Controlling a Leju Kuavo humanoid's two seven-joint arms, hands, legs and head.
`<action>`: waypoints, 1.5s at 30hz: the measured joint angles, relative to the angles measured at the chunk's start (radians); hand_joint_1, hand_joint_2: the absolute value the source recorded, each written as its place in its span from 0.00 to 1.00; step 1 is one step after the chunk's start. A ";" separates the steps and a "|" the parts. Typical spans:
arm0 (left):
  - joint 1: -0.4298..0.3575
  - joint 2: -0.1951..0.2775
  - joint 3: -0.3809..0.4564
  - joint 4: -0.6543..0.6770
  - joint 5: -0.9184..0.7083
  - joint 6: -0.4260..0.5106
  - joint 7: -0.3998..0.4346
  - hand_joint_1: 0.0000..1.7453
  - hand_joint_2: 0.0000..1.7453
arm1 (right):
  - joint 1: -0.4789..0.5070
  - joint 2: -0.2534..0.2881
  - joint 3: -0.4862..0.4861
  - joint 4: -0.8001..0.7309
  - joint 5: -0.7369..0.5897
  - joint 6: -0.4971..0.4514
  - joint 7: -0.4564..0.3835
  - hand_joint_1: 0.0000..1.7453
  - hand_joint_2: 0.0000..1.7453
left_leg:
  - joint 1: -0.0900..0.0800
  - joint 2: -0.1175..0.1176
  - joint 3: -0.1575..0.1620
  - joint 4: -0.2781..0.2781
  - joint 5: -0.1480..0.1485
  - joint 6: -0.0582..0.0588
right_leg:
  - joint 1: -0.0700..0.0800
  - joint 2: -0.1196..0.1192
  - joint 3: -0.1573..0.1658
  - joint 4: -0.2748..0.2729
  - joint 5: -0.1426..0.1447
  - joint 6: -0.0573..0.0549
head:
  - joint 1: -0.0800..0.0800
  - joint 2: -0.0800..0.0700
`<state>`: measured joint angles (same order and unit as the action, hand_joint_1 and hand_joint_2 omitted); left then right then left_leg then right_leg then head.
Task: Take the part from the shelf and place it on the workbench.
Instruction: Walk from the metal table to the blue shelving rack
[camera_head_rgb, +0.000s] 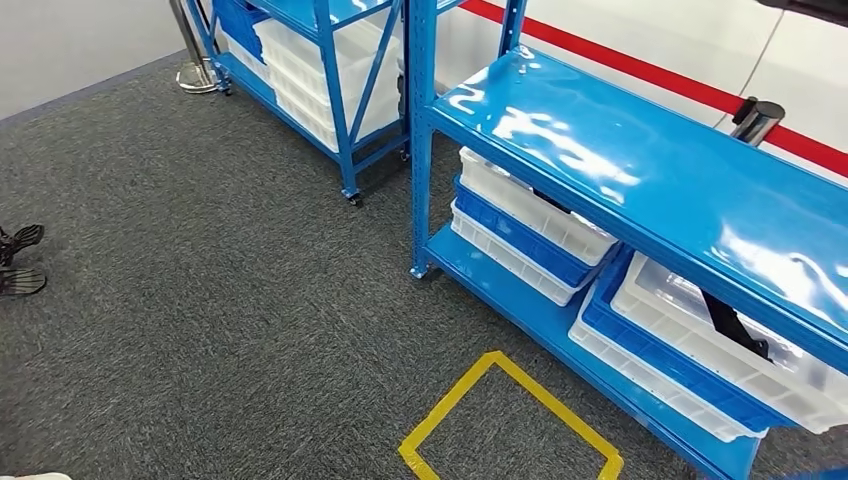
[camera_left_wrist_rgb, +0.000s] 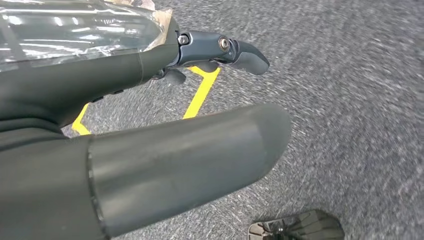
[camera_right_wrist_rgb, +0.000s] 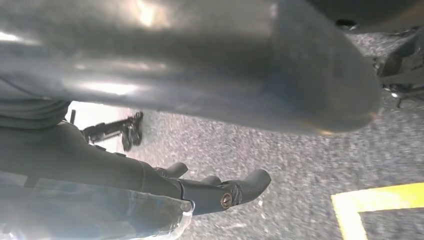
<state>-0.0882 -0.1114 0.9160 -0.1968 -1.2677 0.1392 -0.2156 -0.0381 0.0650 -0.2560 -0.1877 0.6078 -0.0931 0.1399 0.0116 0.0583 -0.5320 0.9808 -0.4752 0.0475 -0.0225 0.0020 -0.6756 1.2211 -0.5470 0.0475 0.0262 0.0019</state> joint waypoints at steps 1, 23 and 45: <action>0.000 -0.001 0.000 0.000 0.001 0.001 0.000 0.00 0.00 | 0.000 -0.001 0.000 0.000 0.002 0.000 -0.002 0.00 0.00 | 0.000 0.012 0.002 0.002 -0.002 -0.004 | -0.005 -0.019 0.045 -0.077 0.026 0.011 | 0.000 0.000; -0.010 -0.005 0.000 0.000 0.002 0.000 -0.002 0.00 0.00 | -0.003 -0.001 0.000 0.000 0.022 -0.008 -0.005 0.00 0.00 | 0.001 -0.099 0.001 0.018 -0.009 -0.014 | 0.010 0.106 0.102 -0.215 0.084 -0.016 | -0.008 0.000; -0.012 -0.008 0.000 0.000 0.003 -0.002 0.001 0.00 0.00 | -0.006 -0.002 0.000 0.001 0.032 -0.010 -0.010 0.00 0.00 | 0.008 -0.059 -0.117 0.309 -0.168 -0.049 | 0.001 0.031 0.134 -0.221 0.069 -0.036 | -0.012 0.000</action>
<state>-0.0998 -0.1190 0.9160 -0.1964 -1.2652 0.1373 -0.2142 -0.0440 0.0628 -0.2560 -0.1869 0.6402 -0.1026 0.1298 0.0197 -0.0011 -0.6486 1.2898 -0.6431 -0.0018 -0.0220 0.0325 -0.5417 1.0004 -0.4782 0.0112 0.0146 0.0019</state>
